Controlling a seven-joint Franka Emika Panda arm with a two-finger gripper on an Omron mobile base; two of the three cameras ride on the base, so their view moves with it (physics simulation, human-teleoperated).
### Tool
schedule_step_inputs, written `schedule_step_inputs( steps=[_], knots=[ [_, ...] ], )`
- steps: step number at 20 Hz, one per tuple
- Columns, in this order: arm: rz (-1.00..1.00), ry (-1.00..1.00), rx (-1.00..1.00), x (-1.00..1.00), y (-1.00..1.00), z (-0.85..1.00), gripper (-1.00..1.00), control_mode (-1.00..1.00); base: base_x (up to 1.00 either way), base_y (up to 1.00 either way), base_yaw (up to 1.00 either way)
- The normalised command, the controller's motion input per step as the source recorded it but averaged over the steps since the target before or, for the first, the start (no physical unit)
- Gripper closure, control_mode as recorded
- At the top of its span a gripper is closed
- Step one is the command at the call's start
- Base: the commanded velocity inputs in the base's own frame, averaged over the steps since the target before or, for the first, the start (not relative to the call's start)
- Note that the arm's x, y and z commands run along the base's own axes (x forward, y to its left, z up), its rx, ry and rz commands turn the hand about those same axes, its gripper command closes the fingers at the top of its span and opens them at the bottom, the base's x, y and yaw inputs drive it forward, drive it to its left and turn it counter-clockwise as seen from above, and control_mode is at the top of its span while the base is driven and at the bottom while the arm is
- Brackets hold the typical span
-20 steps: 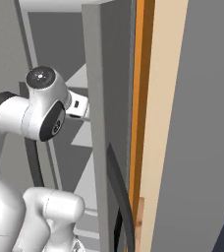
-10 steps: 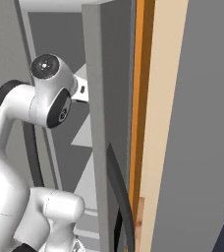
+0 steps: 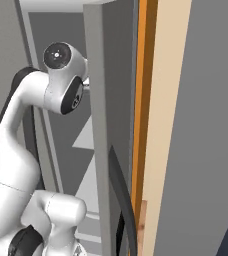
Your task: Take the bell pepper and carrot out of the freezer and place them in the tupperware container on the counter. Then put the tupperware containing the vegetables back in the freezer.
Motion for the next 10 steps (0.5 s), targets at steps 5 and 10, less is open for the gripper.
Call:
schedule_step_inputs(
  steps=[5, 10],
  knots=[
    [-0.03, -0.02, 0.01, 0.86, -0.02, 0.07, -1.0, -1.0, 0.0, 0.0, 0.0],
    [-0.02, 0.0, 0.06, 0.83, -0.2, 0.0, -1.0, -1.0, 0.0, 0.0, 0.0]
  ],
)
